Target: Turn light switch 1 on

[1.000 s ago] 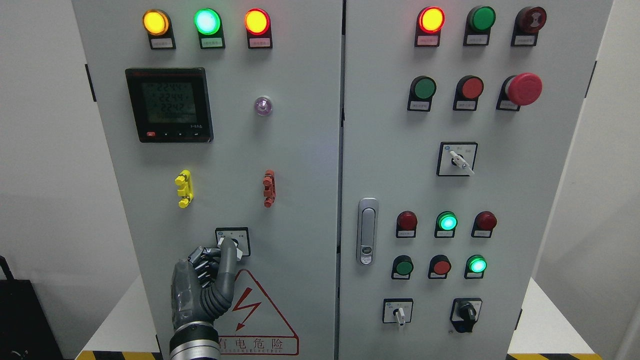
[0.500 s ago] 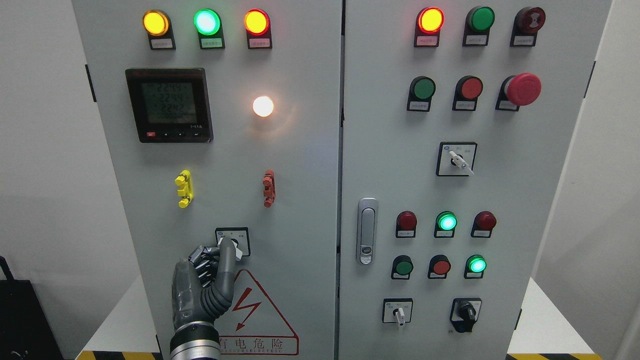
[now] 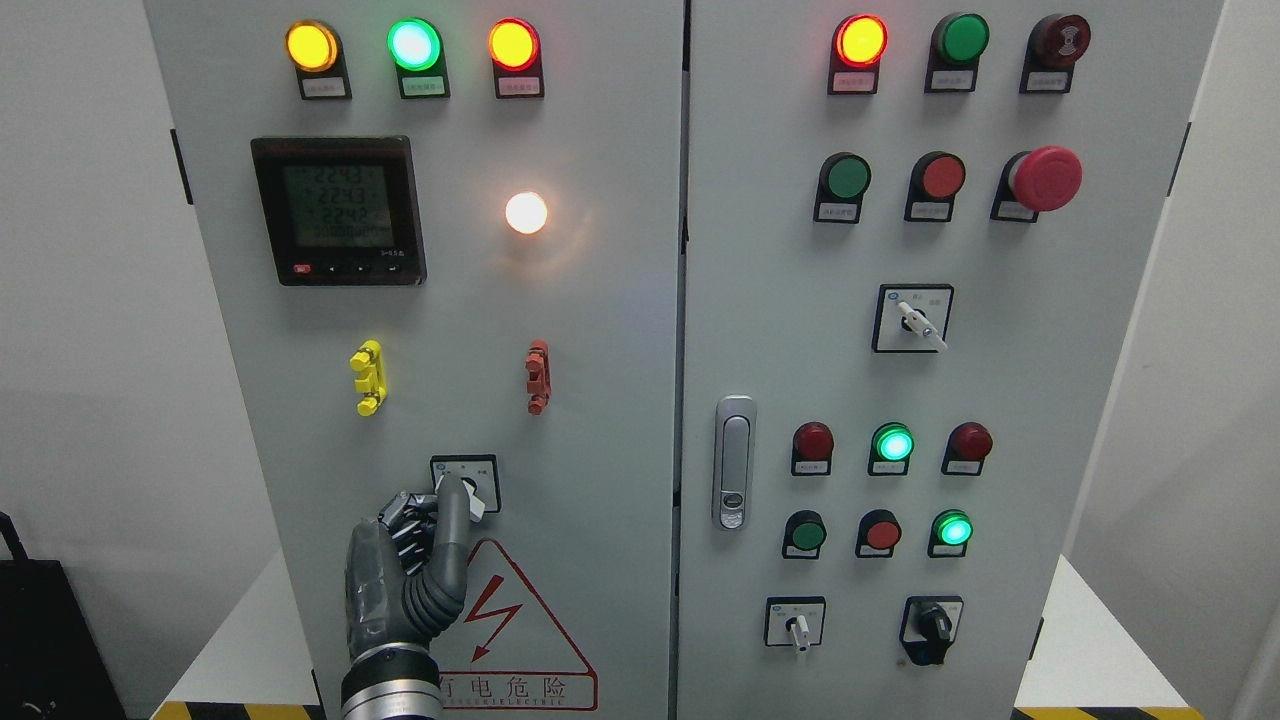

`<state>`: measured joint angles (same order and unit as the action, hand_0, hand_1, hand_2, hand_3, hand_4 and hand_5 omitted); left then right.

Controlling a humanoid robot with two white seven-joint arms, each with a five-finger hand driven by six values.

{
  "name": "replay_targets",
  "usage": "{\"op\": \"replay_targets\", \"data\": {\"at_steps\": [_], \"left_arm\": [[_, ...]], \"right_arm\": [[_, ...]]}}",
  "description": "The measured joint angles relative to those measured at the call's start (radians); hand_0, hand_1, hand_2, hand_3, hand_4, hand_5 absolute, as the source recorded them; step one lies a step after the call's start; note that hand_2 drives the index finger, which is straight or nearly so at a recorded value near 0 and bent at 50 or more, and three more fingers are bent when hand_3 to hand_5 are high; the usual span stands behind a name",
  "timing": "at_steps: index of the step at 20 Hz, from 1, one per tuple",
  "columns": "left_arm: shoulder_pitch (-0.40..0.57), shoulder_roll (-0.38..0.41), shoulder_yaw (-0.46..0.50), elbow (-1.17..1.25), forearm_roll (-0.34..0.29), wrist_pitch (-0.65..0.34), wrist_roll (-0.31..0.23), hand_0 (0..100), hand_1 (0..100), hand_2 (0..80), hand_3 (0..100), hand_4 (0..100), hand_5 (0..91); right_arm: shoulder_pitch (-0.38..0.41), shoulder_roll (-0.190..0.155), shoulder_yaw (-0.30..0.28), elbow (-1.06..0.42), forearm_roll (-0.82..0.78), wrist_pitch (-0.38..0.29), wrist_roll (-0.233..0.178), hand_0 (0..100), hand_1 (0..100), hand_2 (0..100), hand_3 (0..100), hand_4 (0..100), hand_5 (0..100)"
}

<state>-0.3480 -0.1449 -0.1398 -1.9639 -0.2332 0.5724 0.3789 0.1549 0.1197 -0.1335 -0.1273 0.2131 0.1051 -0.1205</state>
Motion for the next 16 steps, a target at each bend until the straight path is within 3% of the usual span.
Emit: {"op": "replay_targets", "data": {"at_steps": [3, 8, 16], "left_arm": [[0.0, 0.0, -0.002, 0.0, 0.0, 0.002, 0.001, 40, 30, 58.6, 97, 94, 86.0], [0.0, 0.0, -0.004, 0.0, 0.001, 0.004, 0.003, 22, 29, 58.6, 97, 94, 86.0], [0.002, 0.0, -0.007, 0.0, 0.003, 0.005, 0.0, 15, 29, 58.3, 97, 94, 86.0]], "right_arm": [[0.0, 0.0, 0.0, 0.0, 0.0, 0.0, 0.0, 5, 0, 0, 0, 0, 0], [0.0, 0.0, 0.0, 0.0, 0.0, 0.0, -0.001, 5, 0, 0, 0, 0, 0], [0.0, 0.0, 0.0, 0.0, 0.0, 0.0, -0.005, 5, 0, 0, 0, 0, 0]]}}
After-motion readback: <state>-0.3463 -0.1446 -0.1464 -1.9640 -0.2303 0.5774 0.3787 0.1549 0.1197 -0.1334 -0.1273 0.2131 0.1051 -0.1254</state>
